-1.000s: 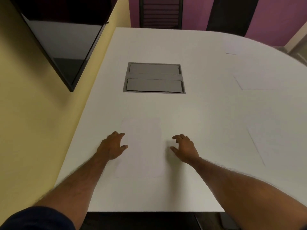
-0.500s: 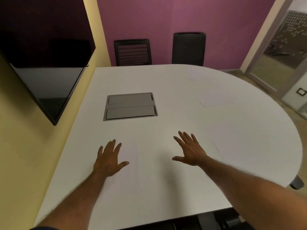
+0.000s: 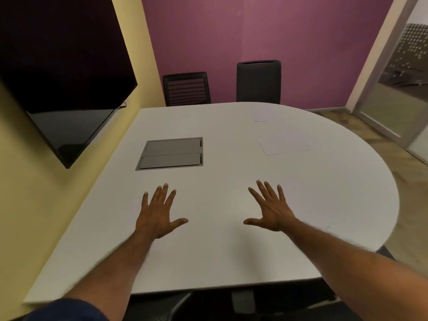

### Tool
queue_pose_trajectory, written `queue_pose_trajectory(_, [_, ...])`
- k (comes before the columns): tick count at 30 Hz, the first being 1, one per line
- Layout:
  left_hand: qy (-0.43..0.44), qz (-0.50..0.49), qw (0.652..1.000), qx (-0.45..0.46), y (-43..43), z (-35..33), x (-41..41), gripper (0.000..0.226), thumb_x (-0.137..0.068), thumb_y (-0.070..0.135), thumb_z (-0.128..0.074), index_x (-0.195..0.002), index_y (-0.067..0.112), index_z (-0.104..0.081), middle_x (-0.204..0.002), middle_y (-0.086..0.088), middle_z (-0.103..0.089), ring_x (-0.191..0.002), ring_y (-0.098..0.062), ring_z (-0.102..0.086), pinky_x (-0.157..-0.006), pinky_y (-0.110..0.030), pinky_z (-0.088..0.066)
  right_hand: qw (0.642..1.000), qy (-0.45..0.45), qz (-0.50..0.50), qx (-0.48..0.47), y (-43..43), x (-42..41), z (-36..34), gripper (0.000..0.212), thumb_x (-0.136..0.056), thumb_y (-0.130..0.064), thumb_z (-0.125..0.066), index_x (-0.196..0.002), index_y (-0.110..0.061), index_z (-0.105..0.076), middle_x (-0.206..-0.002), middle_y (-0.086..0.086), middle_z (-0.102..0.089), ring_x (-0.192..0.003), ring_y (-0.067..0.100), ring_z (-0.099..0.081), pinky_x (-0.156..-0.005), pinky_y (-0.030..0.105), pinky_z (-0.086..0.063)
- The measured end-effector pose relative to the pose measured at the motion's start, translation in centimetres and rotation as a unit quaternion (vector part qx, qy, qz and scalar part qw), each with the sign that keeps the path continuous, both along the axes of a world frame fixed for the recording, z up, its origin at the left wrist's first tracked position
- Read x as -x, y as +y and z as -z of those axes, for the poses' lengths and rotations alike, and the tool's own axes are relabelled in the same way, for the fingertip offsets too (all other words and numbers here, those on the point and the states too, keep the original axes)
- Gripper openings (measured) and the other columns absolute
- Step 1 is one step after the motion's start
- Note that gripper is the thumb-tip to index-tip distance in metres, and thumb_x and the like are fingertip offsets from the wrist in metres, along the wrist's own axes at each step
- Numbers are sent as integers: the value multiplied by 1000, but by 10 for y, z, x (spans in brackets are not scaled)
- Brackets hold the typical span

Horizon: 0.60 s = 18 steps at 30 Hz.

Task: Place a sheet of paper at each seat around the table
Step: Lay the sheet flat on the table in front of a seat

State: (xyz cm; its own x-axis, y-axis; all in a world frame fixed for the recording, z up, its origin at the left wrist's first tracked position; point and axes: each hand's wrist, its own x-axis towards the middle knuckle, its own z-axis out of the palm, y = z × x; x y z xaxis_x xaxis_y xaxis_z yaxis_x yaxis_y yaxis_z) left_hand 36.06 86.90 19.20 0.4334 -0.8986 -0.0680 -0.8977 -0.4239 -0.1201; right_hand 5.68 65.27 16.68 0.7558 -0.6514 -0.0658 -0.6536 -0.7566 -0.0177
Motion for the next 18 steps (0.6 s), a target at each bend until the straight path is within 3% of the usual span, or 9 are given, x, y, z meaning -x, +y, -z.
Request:
queue_pose_trajectory(14, [-16, 10, 997, 77, -6, -36, 136, 110, -68, 93, -8, -155, 25, 2, -162, -3, 16, -150, -21, 12, -118, -54, 7, 999, -5, -27, 19, -16, 122, -30, 116, -65, -96, -24, -154, -31, 8, -161, 5, 22, -149, 26, 20, -117, 58, 13])
queue_pose_trajectory(18, [-23, 6, 995, 94, 2, -41, 161, 112, -67, 94, -5, -154, 24, 0, -162, -4, 13, -151, -22, 10, -117, -55, 7, 999, -7, -17, 40, -16, 154, -44, 114, -66, -95, -27, -154, -31, 9, -161, 5, 23, -149, 27, 20, -117, 57, 14])
